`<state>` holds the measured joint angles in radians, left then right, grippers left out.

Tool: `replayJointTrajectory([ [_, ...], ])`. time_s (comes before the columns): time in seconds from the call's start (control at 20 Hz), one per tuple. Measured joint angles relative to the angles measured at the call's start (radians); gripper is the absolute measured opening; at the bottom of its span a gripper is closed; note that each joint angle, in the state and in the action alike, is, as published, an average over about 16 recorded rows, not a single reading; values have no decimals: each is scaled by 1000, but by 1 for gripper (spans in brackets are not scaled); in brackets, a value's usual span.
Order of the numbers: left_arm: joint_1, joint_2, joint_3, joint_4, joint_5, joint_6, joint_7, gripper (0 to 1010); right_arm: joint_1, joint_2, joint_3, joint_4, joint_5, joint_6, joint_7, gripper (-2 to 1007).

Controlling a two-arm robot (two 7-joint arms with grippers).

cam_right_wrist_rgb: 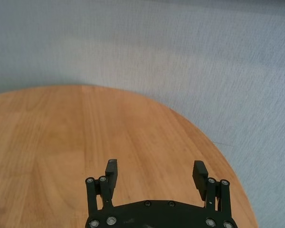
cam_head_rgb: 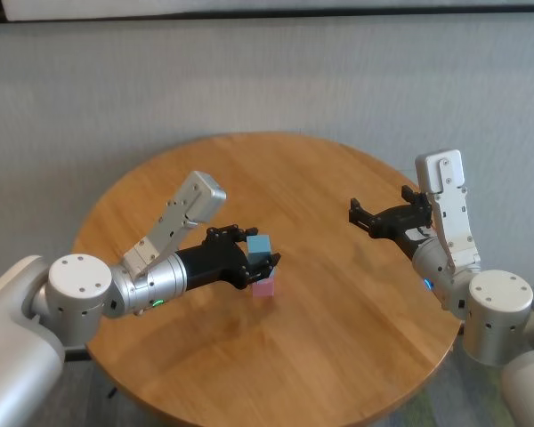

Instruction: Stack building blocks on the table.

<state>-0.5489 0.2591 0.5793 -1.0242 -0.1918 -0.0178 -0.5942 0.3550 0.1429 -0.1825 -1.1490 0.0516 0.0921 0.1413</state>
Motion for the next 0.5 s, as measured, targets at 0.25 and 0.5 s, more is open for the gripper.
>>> replayJointTrajectory([
  [0.25,1,1,-1,-3,1,-2,1,751,0,0,0,0,0,0,0,1000],
  [0.5,4,5,-3,-20,2,0,4,881,0,0,0,0,0,0,0,1000],
])
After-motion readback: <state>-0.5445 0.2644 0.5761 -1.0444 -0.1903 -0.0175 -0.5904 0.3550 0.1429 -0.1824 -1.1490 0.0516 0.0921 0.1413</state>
